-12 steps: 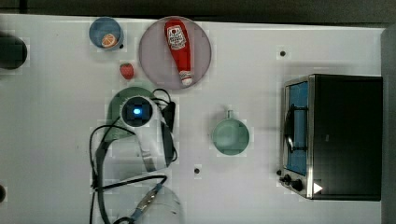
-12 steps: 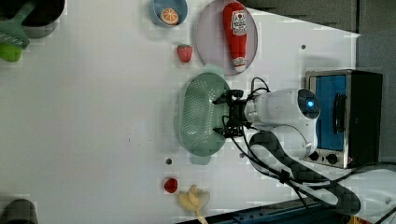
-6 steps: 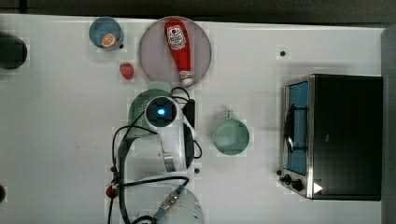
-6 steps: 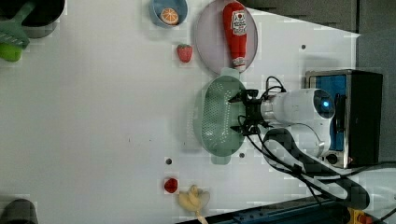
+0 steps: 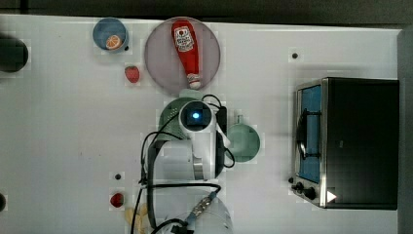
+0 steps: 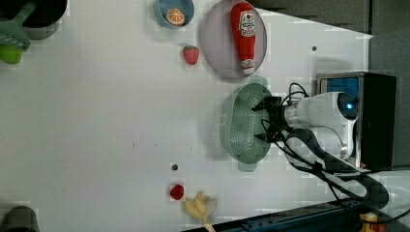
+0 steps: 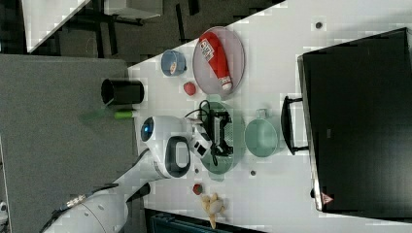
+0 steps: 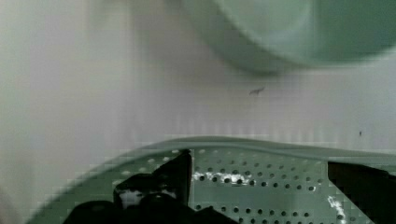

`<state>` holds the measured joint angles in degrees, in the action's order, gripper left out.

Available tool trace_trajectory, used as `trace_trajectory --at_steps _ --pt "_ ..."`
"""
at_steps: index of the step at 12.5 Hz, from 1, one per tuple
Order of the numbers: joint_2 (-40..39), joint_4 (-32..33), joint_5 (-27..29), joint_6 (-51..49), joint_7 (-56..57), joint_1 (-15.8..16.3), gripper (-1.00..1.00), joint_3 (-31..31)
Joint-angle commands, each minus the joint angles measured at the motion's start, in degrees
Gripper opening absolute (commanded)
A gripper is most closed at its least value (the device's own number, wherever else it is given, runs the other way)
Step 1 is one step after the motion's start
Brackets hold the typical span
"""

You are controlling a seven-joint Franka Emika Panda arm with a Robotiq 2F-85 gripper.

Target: Drag strainer left to right.

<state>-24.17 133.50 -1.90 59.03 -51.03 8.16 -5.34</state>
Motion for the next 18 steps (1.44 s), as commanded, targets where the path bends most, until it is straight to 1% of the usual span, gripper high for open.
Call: trace_trajectory --at_steps 1,3,6,8,9,11,13,15,16,18 --pt "1.26 -0.85 1.26 0.55 7.29 -1.37 1.00 -1.43" --pt "1.41 -0.95 1.26 1.41 11.56 -1.34 1.00 -1.73" --pt "5.07 -1.40 1.26 2.45 15.19 -1.13 1.00 0.96" --pt "9.22 -1.53 1.26 0.58 19.62 -1.08 1.00 3.01" --pt "11.38 -2.07 1.26 -0.96 23.83 -1.08 1.00 3.49" --pt "15.30 -4.54 1.28 -7.32 32.53 -1.24 1.00 3.16" --pt "18.44 -9.91 1.30 -17.20 38.88 -1.36 1.00 2.45" --pt "19.56 -18.55 1.15 -30.38 43.22 -1.45 1.00 1.47" --pt "19.53 -23.43 0.99 -35.47 47.40 -1.48 1.00 0.60" --pt "19.46 -31.70 0.09 -39.73 58.83 -1.52 1.00 -1.70"
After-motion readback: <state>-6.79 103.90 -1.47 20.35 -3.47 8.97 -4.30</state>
